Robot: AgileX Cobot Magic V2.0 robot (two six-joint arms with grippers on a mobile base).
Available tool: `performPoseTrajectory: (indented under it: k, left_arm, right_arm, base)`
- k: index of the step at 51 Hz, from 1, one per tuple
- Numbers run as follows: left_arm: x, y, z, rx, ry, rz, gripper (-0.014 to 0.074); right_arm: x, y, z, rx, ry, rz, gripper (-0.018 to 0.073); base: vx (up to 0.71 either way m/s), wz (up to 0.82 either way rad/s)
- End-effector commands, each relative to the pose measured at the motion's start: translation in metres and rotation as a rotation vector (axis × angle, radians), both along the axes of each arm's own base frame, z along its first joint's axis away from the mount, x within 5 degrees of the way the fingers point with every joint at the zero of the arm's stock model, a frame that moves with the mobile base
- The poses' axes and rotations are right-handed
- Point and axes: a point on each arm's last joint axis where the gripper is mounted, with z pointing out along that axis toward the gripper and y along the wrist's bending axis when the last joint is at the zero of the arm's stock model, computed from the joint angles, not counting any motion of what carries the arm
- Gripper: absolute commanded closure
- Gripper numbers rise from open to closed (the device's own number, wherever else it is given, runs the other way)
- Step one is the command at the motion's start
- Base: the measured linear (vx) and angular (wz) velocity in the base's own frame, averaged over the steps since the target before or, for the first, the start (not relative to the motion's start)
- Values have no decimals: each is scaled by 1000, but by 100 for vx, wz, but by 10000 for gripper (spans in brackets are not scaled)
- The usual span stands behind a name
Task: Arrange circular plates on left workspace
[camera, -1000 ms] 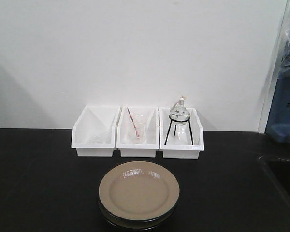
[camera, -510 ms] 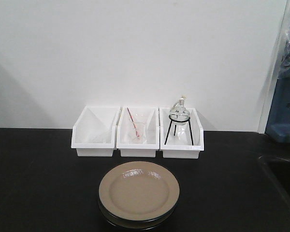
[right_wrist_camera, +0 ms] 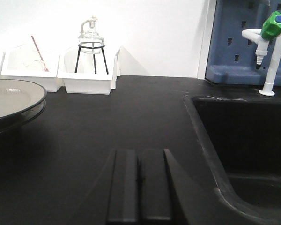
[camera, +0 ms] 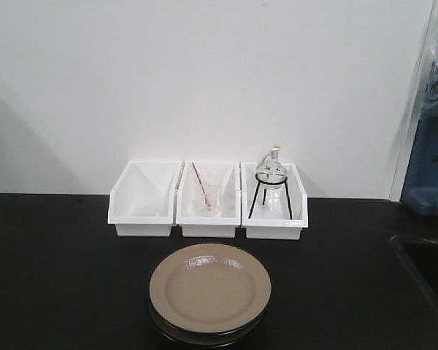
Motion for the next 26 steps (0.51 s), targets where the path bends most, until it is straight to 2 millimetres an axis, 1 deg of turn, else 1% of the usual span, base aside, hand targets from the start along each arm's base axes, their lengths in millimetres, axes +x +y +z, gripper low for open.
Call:
performPoseTrajectory:
  k: [1,26]
  left_arm:
    - [1,0,1,-12,-65,-3,596]
    - [1,0,1,-12,-65,-3,596]
  right_arm:
    - [0,-1,-1,-14,-54,-7,564]
    - [0,-1,-1,-14,-52,-7,564]
  base:
    - [0,0]
    - [0,0]
